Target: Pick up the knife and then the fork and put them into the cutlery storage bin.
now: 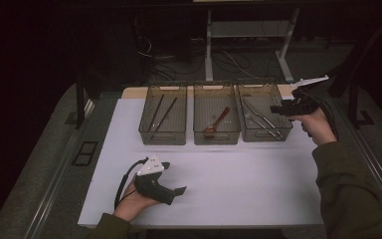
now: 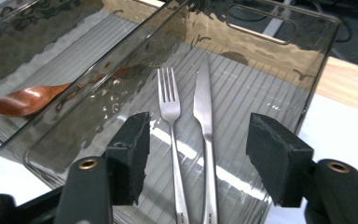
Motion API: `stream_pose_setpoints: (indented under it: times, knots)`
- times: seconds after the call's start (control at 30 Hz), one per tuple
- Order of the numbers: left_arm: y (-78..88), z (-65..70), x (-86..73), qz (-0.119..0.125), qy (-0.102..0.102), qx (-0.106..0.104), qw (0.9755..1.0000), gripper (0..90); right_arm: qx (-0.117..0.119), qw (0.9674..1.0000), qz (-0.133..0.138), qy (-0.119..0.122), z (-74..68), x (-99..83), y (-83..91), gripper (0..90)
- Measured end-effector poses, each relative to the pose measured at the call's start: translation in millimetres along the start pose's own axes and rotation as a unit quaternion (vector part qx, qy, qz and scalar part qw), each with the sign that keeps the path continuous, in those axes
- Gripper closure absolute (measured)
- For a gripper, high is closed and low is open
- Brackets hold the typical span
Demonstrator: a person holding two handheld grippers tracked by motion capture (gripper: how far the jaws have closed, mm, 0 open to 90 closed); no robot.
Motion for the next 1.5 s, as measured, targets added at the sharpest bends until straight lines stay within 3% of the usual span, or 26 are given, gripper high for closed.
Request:
stream_pose_setpoints:
  times: [0.37, 0.83, 1.2, 1.5]
  knots:
    - [-0.2, -4.2, 1.1, 0.003, 0.006, 0.002, 1.0, 0.0, 0.022, 0.9987, 0.039, 0.024, -24.3, -17.6, 21.7, 29.9]
    - [1.6, -3.3, -0.7, 0.003, 0.002, -0.004, 1.0, 0.0, 0.058, 0.9924, 0.086, 0.066, -69.1, -47.5, 40.3, 23.1]
    - [3.0, -2.2, -1.2, 0.004, 0.002, -0.003, 1.0, 0.0, 0.077, 0.9894, 0.099, 0.074, -95.2, -73.3, 43.3, 17.5]
    - [4.2, -3.0, -1.9, 0.005, 0.004, -0.001, 1.0, 0.0, 0.104, 0.9865, 0.111, 0.061, -109.2, -92.4, 45.0, 17.5]
Point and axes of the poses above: each handheld gripper's, and its own axes: y roughly backward along the jaws, x roughly out of its top, z roughly to its right, the point moved 3 cm from there along -y, roughly forward along the jaws, and after that the axes turned 4 degrees about x, right-handed, at the moved point
